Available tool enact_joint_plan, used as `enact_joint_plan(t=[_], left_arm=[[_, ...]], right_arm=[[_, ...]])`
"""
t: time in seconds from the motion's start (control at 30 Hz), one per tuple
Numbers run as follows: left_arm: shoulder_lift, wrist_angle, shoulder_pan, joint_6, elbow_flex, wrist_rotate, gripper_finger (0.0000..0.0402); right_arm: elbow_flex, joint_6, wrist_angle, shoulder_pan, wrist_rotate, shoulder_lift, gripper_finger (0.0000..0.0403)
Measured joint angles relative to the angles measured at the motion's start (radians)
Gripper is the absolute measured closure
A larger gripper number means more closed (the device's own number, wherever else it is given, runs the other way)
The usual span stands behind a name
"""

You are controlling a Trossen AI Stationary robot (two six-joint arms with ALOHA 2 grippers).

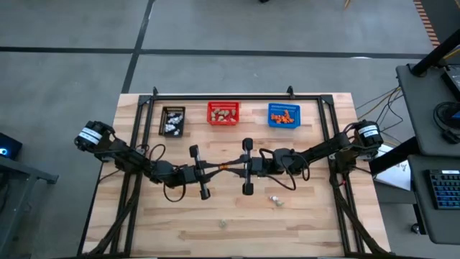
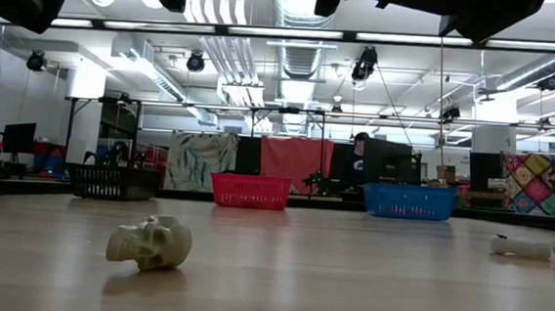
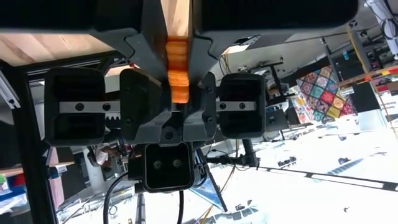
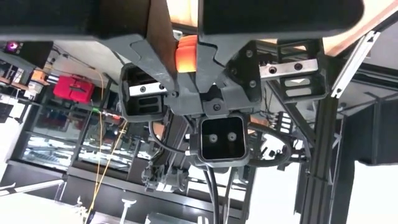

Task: Sort Halloween decoration
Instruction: Put the orange skeleton toy into the blue bin

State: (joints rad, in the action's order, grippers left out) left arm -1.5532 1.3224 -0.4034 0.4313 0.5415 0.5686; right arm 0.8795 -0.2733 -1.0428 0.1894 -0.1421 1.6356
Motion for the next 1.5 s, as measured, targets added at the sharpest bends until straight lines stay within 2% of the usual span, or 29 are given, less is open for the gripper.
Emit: enact_joint_plan(t=[0.17,0.5,0.7,0.93,1.1,1.17,1.37,1.5], left_arm=[[0.0,0.005,0.0,-0.006,0.0,0.011,0.0354],[0.001,0.001,0.0,-0.022,0.0,0.077,0.0238],[0.002,-0.035,0.0,-0.032,0.0,0.098,0.0203],[0.002,-0.065,-0.002,-0.056,0.0,0.103,0.0199],[0.002,-0.095,0.0,-0.077,0.0,0.325,0.0201],[0.002,-0.121,0.0,-0.078,0.0,0.376,0.02],[0.002,-0.137,0.0,-0.085,0.0,0.381,0.02],[0.002,-0.137,0.0,-0.085,-0.001,0.383,0.02]], right_arm=[[0.0,0.002,0.001,0.0,-0.007,0.001,0.0382],[0.0,0.005,0.027,-0.003,-0.019,-0.019,0.0384],[0.0,0.042,0.148,-0.031,-0.101,-0.082,0.0384],[0.0,0.098,0.42,-0.119,-0.214,-0.192,0.0384],[0.0,0.206,0.668,-0.224,-0.225,-0.273,0.0384],[0.0,0.279,0.776,-0.284,-0.226,-0.3,0.0384],[0.0,0.56,1.153,-0.511,-0.226,-0.323,0.0384],[-0.001,0.7,1.357,-0.645,-0.227,-0.286,0.0383]])
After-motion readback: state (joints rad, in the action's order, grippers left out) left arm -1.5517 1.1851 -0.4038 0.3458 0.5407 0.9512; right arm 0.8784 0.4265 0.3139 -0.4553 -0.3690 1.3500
